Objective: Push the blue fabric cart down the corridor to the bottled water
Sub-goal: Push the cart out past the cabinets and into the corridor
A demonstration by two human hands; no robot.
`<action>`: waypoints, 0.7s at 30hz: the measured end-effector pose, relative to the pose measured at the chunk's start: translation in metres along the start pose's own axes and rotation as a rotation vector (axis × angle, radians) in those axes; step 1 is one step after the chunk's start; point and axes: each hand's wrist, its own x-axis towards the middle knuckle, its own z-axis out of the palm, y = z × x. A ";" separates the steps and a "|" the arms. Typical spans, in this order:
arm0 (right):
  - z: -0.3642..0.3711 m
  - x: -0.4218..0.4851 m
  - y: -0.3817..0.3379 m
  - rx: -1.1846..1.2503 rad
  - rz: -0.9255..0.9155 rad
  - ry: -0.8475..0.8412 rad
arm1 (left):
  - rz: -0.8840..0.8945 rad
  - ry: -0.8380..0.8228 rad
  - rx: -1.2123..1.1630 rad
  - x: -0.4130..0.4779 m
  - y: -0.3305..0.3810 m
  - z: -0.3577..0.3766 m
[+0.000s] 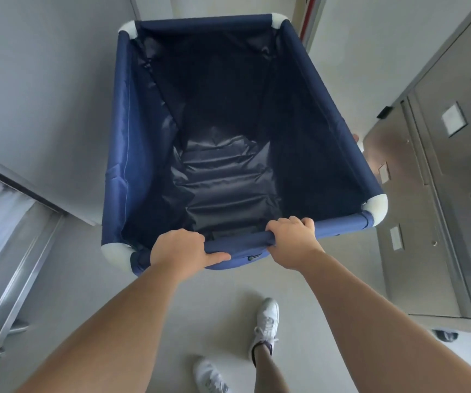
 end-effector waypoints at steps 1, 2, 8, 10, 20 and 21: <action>-0.004 0.008 0.000 -0.001 -0.002 -0.003 | 0.000 -0.016 0.007 0.007 -0.002 -0.003; -0.007 0.017 0.001 -0.004 -0.005 -0.006 | 0.002 -0.033 0.019 0.015 -0.005 -0.007; -0.026 0.074 0.005 -0.015 -0.038 -0.016 | -0.028 -0.051 0.055 0.065 -0.017 -0.029; -0.033 0.094 0.006 -0.014 -0.049 0.001 | -0.045 -0.043 0.055 0.083 -0.021 -0.037; -0.059 0.181 0.008 -0.002 -0.064 -0.006 | -0.052 -0.009 0.058 0.166 -0.048 -0.065; -0.062 0.191 0.008 0.004 -0.062 -0.006 | -0.051 -0.001 0.054 0.175 -0.051 -0.068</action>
